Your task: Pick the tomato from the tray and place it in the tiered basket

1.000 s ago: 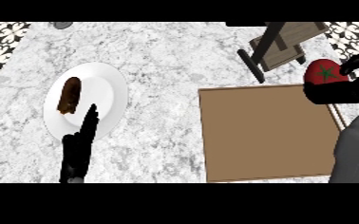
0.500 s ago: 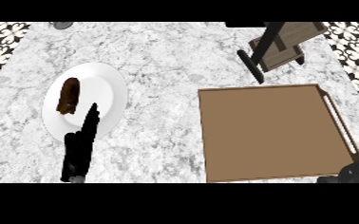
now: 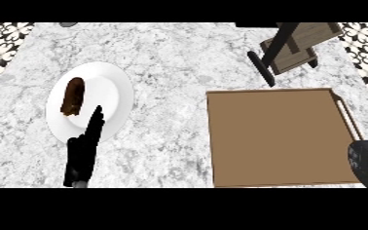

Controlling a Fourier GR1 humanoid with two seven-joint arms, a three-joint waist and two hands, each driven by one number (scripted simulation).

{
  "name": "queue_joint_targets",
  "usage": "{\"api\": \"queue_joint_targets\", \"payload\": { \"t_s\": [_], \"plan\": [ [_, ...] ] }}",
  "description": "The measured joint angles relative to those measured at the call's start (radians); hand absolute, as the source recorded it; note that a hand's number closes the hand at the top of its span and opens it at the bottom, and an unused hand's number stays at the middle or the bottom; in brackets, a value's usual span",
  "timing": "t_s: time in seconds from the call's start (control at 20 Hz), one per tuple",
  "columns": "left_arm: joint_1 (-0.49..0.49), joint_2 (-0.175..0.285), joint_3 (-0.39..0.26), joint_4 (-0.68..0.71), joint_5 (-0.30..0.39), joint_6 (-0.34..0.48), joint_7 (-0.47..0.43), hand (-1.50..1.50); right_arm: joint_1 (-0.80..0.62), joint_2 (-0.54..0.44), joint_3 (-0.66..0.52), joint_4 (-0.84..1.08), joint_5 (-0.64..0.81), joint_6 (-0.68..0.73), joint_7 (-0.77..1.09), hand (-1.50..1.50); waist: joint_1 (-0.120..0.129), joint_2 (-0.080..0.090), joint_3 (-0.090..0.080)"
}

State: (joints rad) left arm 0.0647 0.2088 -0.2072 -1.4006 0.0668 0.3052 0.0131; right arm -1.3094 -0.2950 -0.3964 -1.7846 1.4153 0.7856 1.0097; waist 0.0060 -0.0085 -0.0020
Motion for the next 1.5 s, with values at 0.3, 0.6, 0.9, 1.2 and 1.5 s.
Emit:
{"api": "queue_joint_targets", "payload": {
  "t_s": [0.3, 0.6, 0.9, 1.2, 1.5],
  "plan": [
    [-0.014, -0.019, -0.004, 0.014, -0.012, 0.005, -0.01, 0.0, -0.125, -0.074, -0.08, 0.245, 0.051, -0.034, -0.007, 1.5, 0.009, 0.008, 0.002],
    [-0.02, -0.028, -0.013, -0.004, -0.03, 0.015, 0.021, 0.0, -0.165, -0.114, -0.127, 0.479, 0.057, -0.145, -0.024, 1.5, 0.015, 0.012, 0.002],
    [-0.018, -0.027, -0.004, -0.004, -0.028, -0.002, 0.013, 0.0, -0.18, -0.174, -0.165, 0.711, 0.031, -0.279, -0.091, 1.5, 0.018, 0.014, 0.003],
    [-0.012, -0.017, 0.009, -0.005, -0.02, -0.03, -0.001, 0.0, -0.169, -0.202, -0.172, 0.899, 0.034, -0.437, -0.11, 1.5, 0.021, 0.016, 0.003],
    [-0.002, -0.018, 0.015, -0.015, -0.025, -0.033, 0.005, 0.0, -0.132, -0.2, -0.186, 1.007, 0.014, -0.58, -0.1, 1.5, 0.019, 0.015, 0.003]
  ]
}}
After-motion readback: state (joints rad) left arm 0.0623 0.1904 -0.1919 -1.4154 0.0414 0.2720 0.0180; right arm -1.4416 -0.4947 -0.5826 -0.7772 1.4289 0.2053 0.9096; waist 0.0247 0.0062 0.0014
